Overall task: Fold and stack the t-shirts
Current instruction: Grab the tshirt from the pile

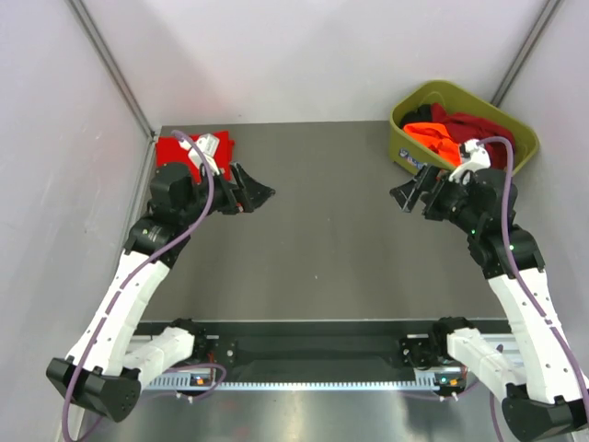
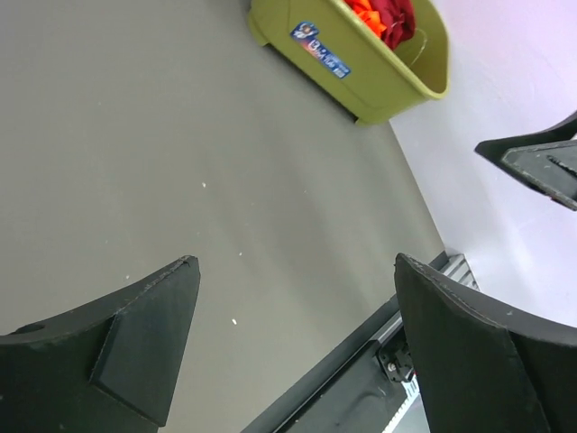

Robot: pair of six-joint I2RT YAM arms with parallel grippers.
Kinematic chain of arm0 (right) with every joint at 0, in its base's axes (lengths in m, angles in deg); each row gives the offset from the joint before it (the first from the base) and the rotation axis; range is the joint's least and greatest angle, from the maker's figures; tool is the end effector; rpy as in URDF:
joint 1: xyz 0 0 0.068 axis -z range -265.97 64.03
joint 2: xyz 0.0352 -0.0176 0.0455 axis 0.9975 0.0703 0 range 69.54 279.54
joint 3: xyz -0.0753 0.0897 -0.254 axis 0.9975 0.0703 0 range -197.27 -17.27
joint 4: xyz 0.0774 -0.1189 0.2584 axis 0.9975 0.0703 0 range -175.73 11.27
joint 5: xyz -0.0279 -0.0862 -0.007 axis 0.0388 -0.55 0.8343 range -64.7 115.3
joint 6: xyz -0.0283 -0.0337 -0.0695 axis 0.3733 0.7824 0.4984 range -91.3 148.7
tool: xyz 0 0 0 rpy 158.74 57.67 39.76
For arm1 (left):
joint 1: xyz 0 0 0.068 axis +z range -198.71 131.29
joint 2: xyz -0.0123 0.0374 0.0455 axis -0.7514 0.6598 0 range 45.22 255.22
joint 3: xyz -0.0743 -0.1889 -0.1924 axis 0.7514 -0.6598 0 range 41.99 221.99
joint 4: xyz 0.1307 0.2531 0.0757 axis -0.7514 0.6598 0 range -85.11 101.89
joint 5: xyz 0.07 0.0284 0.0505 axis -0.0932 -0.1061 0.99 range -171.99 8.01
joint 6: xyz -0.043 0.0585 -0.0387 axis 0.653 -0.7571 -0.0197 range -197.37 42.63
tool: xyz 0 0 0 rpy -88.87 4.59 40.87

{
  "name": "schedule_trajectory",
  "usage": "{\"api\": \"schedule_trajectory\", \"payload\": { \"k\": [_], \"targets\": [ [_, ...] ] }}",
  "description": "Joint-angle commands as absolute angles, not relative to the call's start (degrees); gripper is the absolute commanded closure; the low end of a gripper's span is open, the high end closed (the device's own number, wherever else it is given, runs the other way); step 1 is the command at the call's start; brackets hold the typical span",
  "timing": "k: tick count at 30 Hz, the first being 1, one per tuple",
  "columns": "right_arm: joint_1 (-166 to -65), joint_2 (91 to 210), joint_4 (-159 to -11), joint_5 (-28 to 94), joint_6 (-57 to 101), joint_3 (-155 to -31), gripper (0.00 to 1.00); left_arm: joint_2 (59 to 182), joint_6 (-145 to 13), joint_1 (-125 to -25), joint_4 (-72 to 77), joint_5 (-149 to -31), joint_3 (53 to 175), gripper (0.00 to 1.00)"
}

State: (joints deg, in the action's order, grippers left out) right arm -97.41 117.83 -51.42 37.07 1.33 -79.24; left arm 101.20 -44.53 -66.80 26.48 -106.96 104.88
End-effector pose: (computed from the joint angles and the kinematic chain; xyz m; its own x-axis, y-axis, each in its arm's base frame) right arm 0.2250 0.0605 0.3897 -0.4819 0.3617 -0.7981 -0.1797 0.8507 0.4940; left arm 0.2508 -0.1137 0.3962 -0.5655 -0.3325 -0.7547 0.4320 0.6601 -0.6145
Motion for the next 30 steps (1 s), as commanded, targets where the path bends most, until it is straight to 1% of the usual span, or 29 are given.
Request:
{"api": "schedule_trajectory", "payload": {
  "k": [1, 3, 6, 9, 10, 11, 13, 15, 16, 18, 19, 21, 22, 25, 30],
  "targets": [
    [-97.22, 118.84, -51.19, 32.44, 2.25, -82.57, 0.0, 102.35, -45.9, -66.82, 27.66, -106.24, 107.21, 0.07],
    [-97.22, 120.68, -50.66, 30.24, 2.33, -83.62, 0.0, 102.7, -45.9, -66.82, 27.66, -106.33, 107.03, 0.07],
    [-97.22, 124.19, -50.39, 23.48, 4.08, -86.87, 0.0, 103.05, -46.25, -66.82, 28.18, -105.46, 106.5, 0.09],
    [-97.04, 127.79, -53.45, 15.75, 7.69, -89.24, 0.0, 103.14, -47.39, -66.82, 28.71, -103.88, 106.06, 0.1],
    [-96.61, 129.38, -53.56, 10.16, 8.13, -90.47, 0.0, 103.05, -47.74, -66.82, 28.71, -103.52, 105.8, 0.1],
    [-95.82, 131.31, -53.21, 8.01, 8.83, -94.66, 0.0, 103.22, -47.83, -66.82, 28.8, -103.69, 105.8, 0.1],
    [-90.91, 138.51, -51.63, 5.8, 8.93, -99.6, 0.0, 103.49, -47.57, -66.82, 28.54, -104.4, 105.54, 0.1],
    [-87.04, 145.52, -51.54, 6.4, 8.66, -106.11, 0.0, 103.84, -47.22, -66.91, 27.84, -105.8, 104.92, 0.1],
    [-83.11, 147.83, -51.45, 6.32, 8.49, -108.21, 0.0, 103.84, -47.05, -66.91, 26.96, -106.07, 104.22, 0.1],
    [-79.49, 153.63, -51.89, 5.97, 7.96, -113.49, 0.03, 104.19, -46.96, -66.91, 26.43, -105.98, 103.69, 0.1],
    [-78.42, 155.22, -53.54, 6.66, 7.87, -114.73, 0.08, 104.37, -46.96, -66.91, 26.25, -105.98, 103.34, 0.1],
    [-75.44, 159.34, -56.53, 8.94, 7.52, -116.76, 0.14, 104.98, -46.87, -66.91, 25.29, -106.24, 102.99, 0.1],
    [-74.46, 160.58, -59.42, 11.57, 7.17, -117.02, 0.22, 105.33, -46.87, -66.91, 25.11, -106.42, 102.9, 0.1],
    [-71.21, 165.06, -63.74, 15.71, 3.76, -117.29, 0.34, 107.08, -46.87, -66.91, 23.53, -106.68, 102.46, 0.1],
    [-67.96, 175.52, -70.69, 22.74, -1.26, -120.53, 0.36, 110.43, -47.66, -66.91, 21.42, -106.25, 102.46, 0.11]
  ]
}}
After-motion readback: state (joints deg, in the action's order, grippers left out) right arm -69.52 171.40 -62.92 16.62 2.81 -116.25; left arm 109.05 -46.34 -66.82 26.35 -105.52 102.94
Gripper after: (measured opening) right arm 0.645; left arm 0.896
